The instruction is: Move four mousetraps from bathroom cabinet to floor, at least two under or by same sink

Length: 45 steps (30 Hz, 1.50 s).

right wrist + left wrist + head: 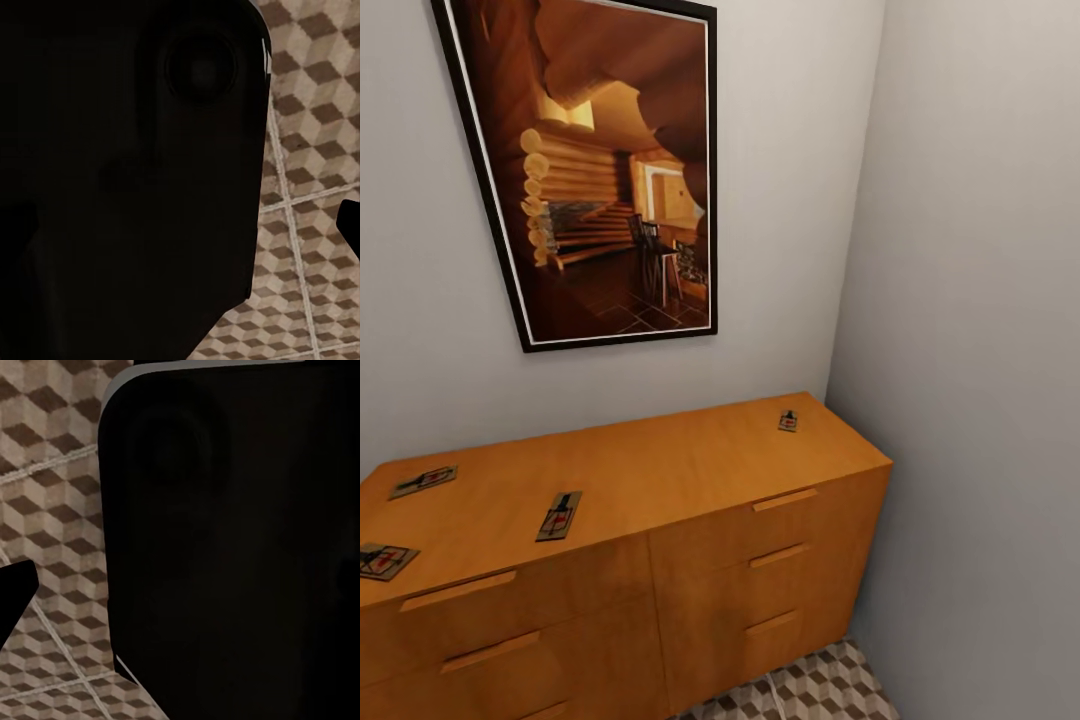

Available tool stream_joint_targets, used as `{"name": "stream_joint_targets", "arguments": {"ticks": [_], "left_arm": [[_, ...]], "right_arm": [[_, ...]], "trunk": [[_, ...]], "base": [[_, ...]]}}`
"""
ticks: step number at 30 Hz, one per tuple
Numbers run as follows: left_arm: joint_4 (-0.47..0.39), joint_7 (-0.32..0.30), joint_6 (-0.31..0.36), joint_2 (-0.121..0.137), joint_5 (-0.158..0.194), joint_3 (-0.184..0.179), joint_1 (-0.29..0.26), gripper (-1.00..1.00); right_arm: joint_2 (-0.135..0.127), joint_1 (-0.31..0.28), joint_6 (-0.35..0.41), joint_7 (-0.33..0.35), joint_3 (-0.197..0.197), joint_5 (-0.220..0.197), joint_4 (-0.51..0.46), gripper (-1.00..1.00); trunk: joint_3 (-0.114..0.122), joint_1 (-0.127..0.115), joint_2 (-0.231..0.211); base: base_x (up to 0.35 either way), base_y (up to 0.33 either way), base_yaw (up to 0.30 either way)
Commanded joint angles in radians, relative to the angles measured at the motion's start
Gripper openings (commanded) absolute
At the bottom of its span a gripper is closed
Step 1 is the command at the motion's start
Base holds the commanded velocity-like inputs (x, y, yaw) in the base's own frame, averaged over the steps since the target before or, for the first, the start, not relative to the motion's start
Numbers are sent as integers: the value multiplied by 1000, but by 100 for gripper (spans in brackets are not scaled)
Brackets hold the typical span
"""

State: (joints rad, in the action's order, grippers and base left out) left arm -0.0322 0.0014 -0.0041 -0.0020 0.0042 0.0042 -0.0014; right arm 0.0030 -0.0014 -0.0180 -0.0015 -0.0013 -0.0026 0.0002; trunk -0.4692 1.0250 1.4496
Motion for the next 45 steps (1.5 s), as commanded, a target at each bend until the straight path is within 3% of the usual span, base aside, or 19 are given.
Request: {"name": "stream_joint_targets", "arguments": {"ticks": [1,17,35,45], "left_arm": [[-1,0,0,0,0,0,0,100],[-1,1,2,0,0,-3,0,100],[0,0,1,0,18,-1,0,100],[0,0,0,0,21,0,0,100]], "right_arm": [[0,0,-2,0,0,0,0,100],[0,0,-2,0,0,0,0,100],[0,0,-1,0,0,-1,0,100],[0,0,0,0,0,-2,0,100]], "trunk": [[-1,0,0],[-1,0,0],[-1,0,0],[-1,0,0]], "base": [[3,0,0],[-29,0,0],[-287,0,0],[-86,0,0]]}}
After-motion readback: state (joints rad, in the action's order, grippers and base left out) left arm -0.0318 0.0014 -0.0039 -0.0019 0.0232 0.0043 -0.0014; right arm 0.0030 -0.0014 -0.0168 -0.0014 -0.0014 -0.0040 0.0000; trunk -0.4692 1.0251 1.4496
